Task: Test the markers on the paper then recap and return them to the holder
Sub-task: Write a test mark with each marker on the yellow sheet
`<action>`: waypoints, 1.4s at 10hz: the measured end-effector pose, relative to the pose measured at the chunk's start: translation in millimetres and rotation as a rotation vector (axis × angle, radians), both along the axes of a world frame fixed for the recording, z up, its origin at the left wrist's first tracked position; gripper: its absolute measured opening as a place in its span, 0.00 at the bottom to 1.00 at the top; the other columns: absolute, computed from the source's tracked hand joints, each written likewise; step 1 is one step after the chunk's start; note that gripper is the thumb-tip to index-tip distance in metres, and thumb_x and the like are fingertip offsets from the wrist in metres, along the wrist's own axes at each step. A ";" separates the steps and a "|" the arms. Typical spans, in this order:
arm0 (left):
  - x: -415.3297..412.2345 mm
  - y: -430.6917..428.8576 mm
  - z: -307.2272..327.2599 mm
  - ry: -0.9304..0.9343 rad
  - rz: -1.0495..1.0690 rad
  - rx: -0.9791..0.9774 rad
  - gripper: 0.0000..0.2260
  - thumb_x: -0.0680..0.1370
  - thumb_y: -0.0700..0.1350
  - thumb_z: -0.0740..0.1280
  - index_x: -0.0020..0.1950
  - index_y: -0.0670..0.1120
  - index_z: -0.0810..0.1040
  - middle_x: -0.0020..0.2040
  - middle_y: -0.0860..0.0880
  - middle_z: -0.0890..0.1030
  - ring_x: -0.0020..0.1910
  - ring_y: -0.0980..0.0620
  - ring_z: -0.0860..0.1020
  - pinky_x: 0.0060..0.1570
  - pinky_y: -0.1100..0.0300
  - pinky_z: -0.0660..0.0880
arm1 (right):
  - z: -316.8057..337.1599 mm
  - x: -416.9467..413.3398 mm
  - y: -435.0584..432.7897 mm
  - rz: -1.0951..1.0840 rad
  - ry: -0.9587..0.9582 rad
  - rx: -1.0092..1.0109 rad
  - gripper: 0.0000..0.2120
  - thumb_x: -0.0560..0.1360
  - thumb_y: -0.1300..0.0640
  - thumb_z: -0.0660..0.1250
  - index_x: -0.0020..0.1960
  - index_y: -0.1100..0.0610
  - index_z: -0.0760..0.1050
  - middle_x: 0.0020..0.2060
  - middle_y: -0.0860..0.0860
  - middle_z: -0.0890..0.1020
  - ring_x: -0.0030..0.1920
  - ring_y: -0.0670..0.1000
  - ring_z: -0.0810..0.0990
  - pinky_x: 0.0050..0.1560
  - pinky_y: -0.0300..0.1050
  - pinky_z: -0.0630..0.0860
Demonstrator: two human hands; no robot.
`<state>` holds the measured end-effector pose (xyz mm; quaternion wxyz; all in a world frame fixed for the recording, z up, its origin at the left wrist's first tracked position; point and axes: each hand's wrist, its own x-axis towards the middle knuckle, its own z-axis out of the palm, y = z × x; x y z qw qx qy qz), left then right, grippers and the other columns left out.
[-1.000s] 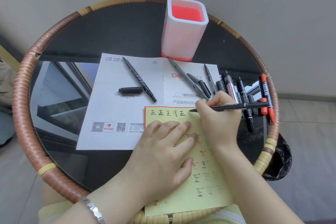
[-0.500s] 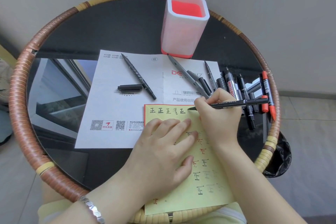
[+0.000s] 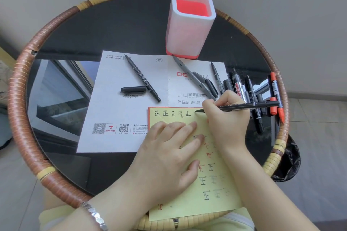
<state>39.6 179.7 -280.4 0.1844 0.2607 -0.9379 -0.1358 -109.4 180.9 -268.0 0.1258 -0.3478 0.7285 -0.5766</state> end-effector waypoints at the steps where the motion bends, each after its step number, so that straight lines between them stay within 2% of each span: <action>1: 0.2 0.1 -0.3 0.000 -0.001 0.000 0.18 0.70 0.53 0.61 0.55 0.49 0.81 0.59 0.48 0.79 0.56 0.50 0.72 0.56 0.53 0.64 | -0.3 0.5 -0.5 0.006 0.009 0.006 0.19 0.65 0.68 0.67 0.25 0.54 0.60 0.20 0.46 0.66 0.25 0.42 0.62 0.28 0.32 0.60; 4: 0.1 0.1 0.2 -0.009 0.001 0.003 0.19 0.70 0.53 0.61 0.55 0.49 0.81 0.59 0.48 0.79 0.56 0.49 0.72 0.56 0.52 0.64 | 1.9 1.6 0.5 0.013 -0.010 0.017 0.18 0.63 0.70 0.66 0.25 0.56 0.60 0.19 0.45 0.62 0.25 0.42 0.61 0.27 0.31 0.60; 7: 0.0 0.1 -0.1 -0.013 0.003 0.010 0.19 0.70 0.54 0.61 0.56 0.49 0.81 0.60 0.48 0.79 0.56 0.49 0.72 0.57 0.52 0.64 | 3.1 2.7 0.1 0.015 0.001 0.015 0.17 0.64 0.70 0.66 0.26 0.58 0.60 0.22 0.49 0.63 0.26 0.43 0.61 0.28 0.33 0.60; 12: 0.7 0.3 -0.1 -0.013 0.003 0.011 0.19 0.70 0.54 0.61 0.56 0.49 0.81 0.60 0.48 0.79 0.56 0.49 0.72 0.57 0.53 0.63 | -0.9 1.5 -0.8 0.022 0.011 0.036 0.19 0.64 0.67 0.67 0.24 0.54 0.60 0.19 0.45 0.64 0.26 0.44 0.62 0.30 0.35 0.61; 14: 0.0 0.0 0.3 -0.014 0.000 0.011 0.18 0.70 0.53 0.61 0.55 0.49 0.81 0.59 0.48 0.79 0.56 0.49 0.72 0.56 0.53 0.64 | 0.4 0.9 -0.5 0.034 -0.005 0.034 0.19 0.62 0.70 0.66 0.24 0.55 0.59 0.19 0.46 0.62 0.25 0.42 0.60 0.27 0.33 0.59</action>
